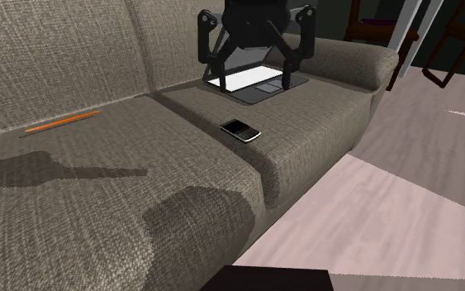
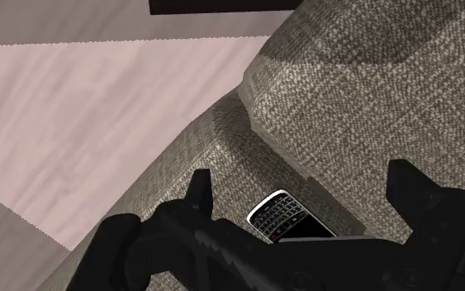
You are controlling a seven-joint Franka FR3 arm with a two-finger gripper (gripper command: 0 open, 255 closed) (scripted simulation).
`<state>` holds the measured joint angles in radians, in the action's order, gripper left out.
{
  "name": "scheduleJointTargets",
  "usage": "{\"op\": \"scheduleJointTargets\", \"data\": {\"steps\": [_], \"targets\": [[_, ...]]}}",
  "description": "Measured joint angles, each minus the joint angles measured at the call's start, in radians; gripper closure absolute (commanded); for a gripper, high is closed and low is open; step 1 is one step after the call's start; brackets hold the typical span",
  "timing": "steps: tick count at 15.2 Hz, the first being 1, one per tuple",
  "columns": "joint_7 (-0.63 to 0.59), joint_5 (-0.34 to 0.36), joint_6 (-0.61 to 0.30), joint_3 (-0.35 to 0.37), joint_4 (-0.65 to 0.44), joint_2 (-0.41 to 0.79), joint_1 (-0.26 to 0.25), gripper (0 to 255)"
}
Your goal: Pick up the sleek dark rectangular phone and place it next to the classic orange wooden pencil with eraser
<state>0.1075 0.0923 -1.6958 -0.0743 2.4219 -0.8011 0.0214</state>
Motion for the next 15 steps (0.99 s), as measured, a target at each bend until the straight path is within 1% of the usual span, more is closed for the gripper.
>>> {"op": "scheduleJointTargets", "data": {"steps": [2, 4, 6, 10, 15], "targets": [[0.016, 0.002, -0.014, -0.008, 0.004, 0.012, -0.004, 0], [0.068, 0.008, -0.063, -0.032, 0.010, 0.060, -0.021, 0], [0.130, 0.010, -0.129, -0.059, 0.005, 0.137, -0.042, 0], [0.267, 0.008, -0.230, -0.112, -0.010, 0.267, -0.085, 0], [0.447, -0.024, -0.355, -0.167, -0.057, 0.462, -0.141, 0]]}}
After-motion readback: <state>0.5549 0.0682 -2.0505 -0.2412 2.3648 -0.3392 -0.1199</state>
